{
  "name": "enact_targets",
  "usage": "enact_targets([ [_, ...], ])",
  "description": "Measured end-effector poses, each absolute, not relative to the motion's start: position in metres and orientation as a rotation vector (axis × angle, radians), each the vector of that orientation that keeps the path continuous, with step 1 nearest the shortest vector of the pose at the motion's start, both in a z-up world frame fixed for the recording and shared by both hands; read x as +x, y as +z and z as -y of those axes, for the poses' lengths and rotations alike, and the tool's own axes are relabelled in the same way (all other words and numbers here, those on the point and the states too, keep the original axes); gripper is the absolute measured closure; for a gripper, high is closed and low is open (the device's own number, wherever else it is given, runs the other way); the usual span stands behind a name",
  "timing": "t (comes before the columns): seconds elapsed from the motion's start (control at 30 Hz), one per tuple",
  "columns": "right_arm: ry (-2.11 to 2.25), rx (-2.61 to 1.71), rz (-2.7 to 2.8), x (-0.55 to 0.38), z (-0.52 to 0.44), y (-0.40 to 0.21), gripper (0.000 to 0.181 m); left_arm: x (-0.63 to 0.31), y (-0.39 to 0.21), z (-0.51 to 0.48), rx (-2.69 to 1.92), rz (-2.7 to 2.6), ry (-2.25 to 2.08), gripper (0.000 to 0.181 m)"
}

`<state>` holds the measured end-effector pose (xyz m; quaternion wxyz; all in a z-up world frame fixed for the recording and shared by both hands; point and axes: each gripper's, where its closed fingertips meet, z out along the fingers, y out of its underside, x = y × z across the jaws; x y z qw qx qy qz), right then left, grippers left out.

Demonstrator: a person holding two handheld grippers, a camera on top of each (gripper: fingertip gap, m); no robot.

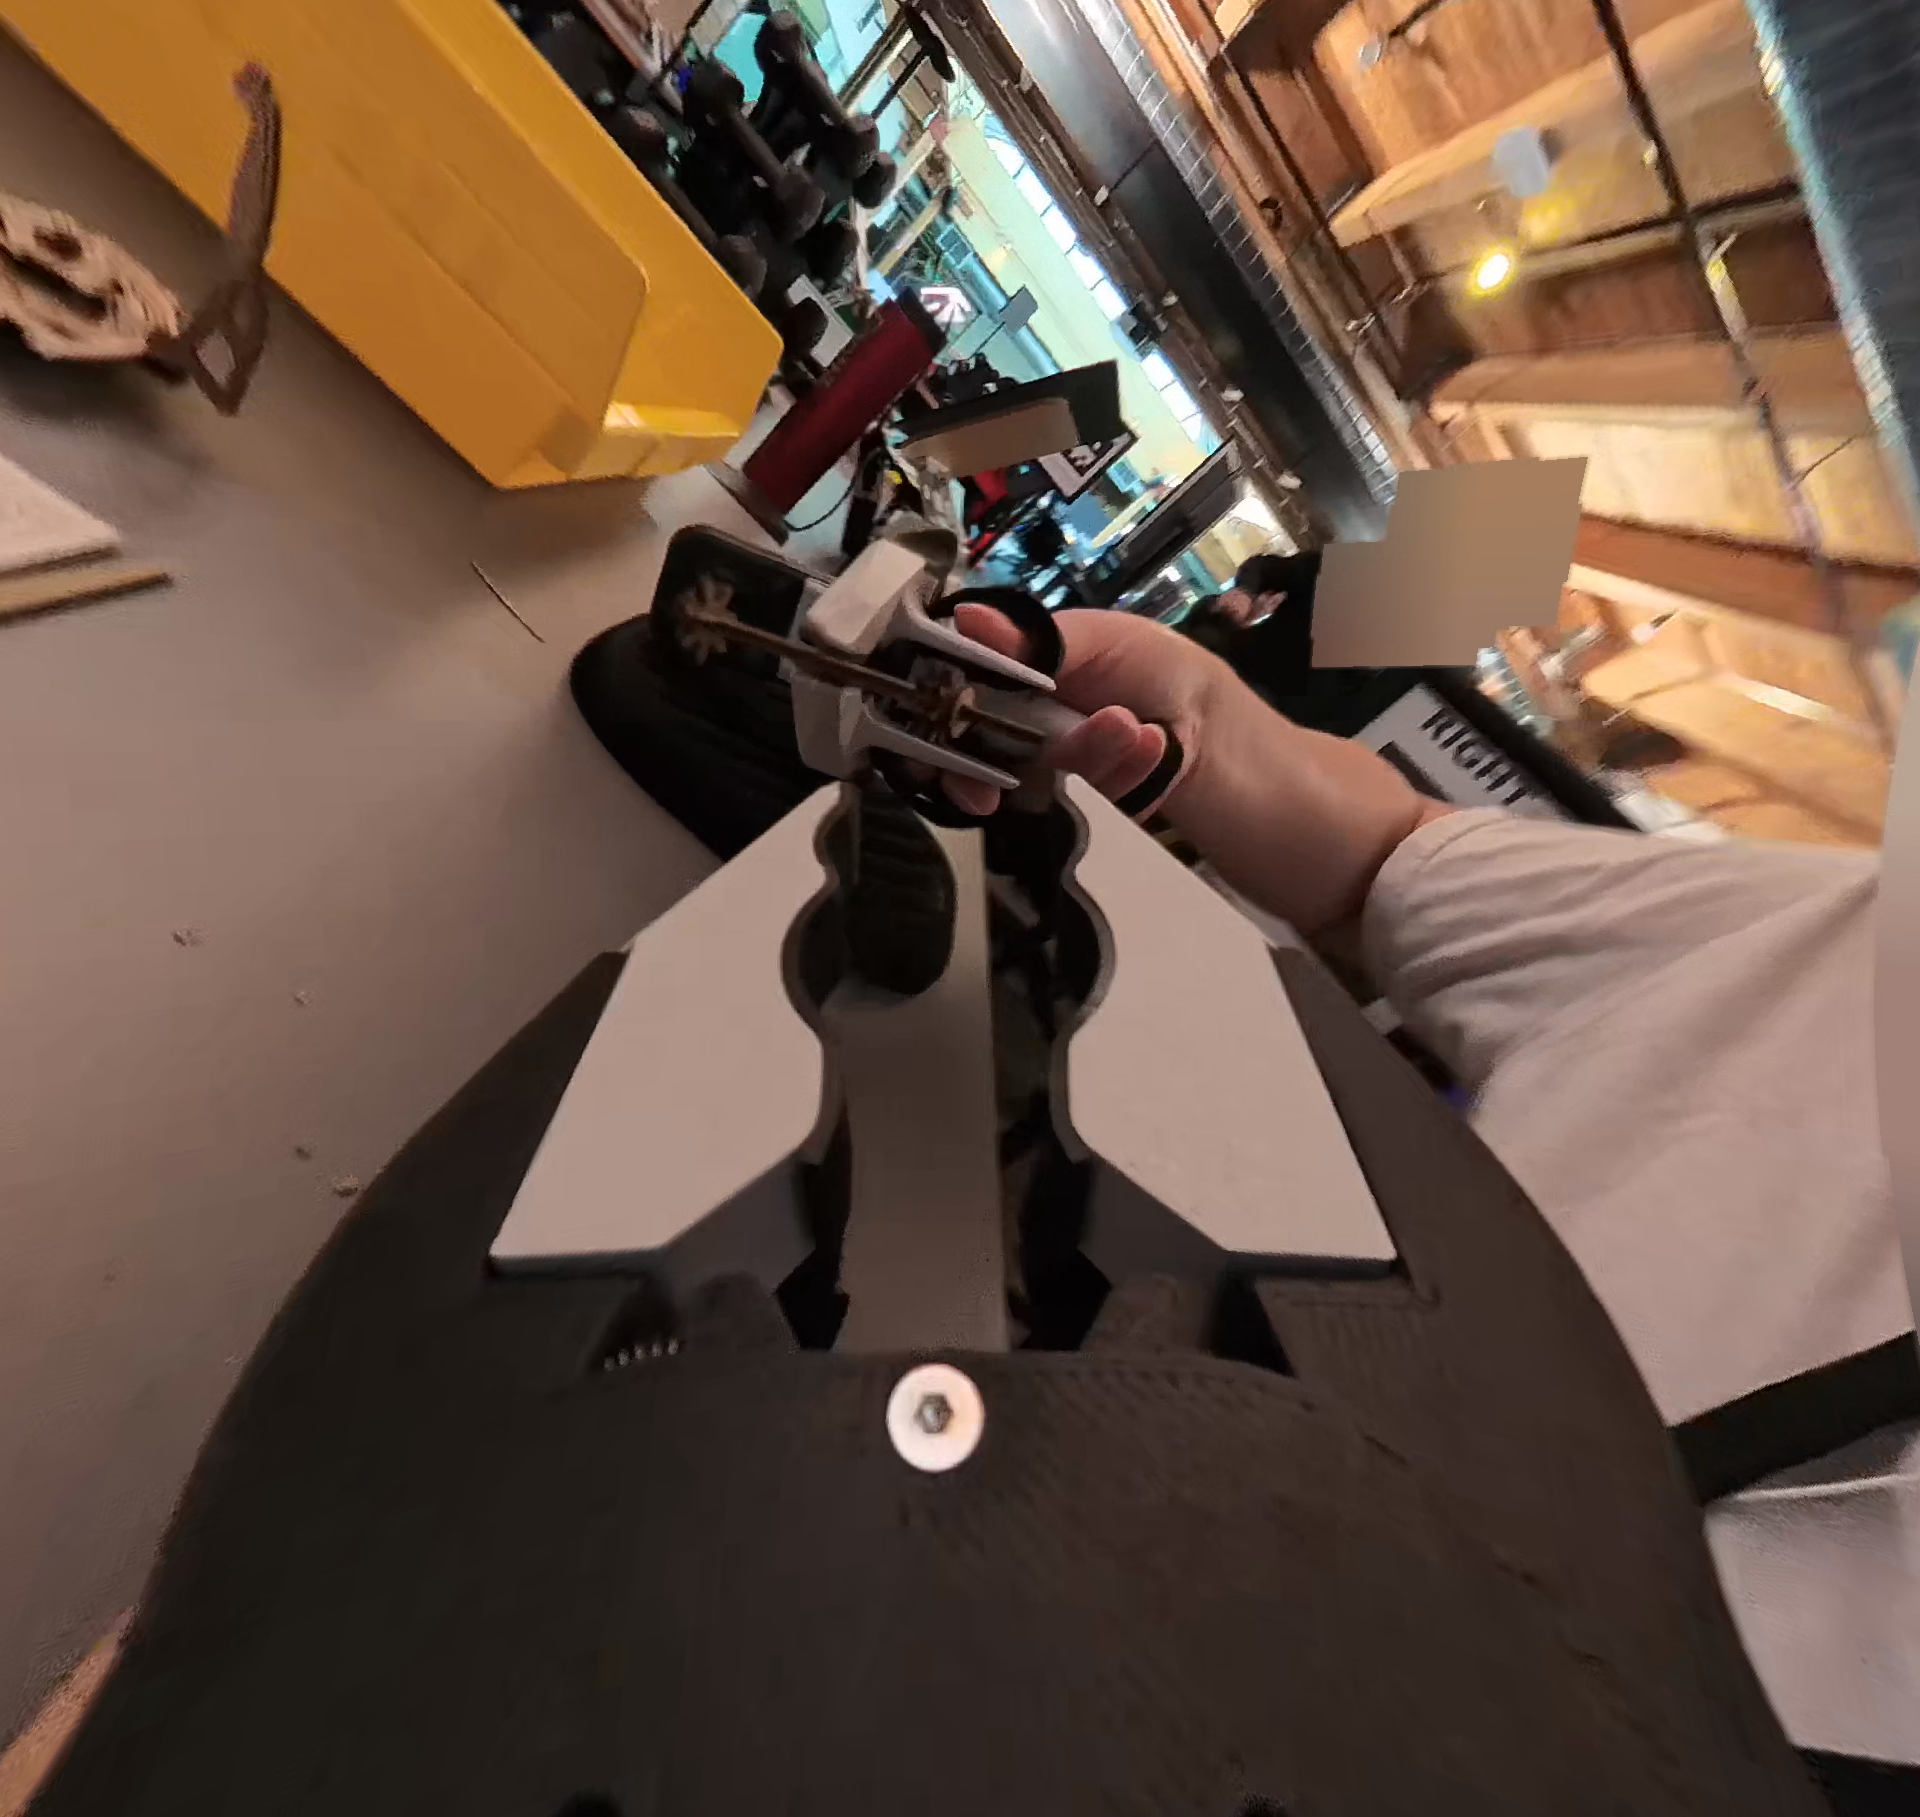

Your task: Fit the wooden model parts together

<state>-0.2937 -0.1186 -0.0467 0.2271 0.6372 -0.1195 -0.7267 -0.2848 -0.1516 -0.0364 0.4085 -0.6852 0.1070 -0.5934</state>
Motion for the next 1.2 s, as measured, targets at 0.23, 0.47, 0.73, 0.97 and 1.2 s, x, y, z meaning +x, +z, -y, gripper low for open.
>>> enact_targets([
  [0.23,-2.019,1.771,0.358,-0.297,0.117,-0.048,0.181,-0.284,-0.038,0.144,-1.732,-0.488,-0.964,0.123],
  [0.47,-2.019,1.798,0.349,-0.303,0.125,-0.051,0.181,-0.284,-0.042,0.131,-1.755,-0.489,-0.702,0.153],
  [0.73,-2.026,1.832,0.336,-0.303,0.125,-0.053,0.18,-0.297,-0.041,0.125,-1.744,-0.413,-0.69,0.168],
  [0.97,-2.026,1.888,0.225,-0.299,0.123,-0.057,0.17,-0.325,-0.04,0.118,-1.743,-0.338,-0.617,0.168],
  [1.2,-2.017,2.196,-0.282,-0.294,0.128,-0.068,0.171,-0.34,-0.052,0.115,-1.791,-0.265,-0.618,0.168],
])
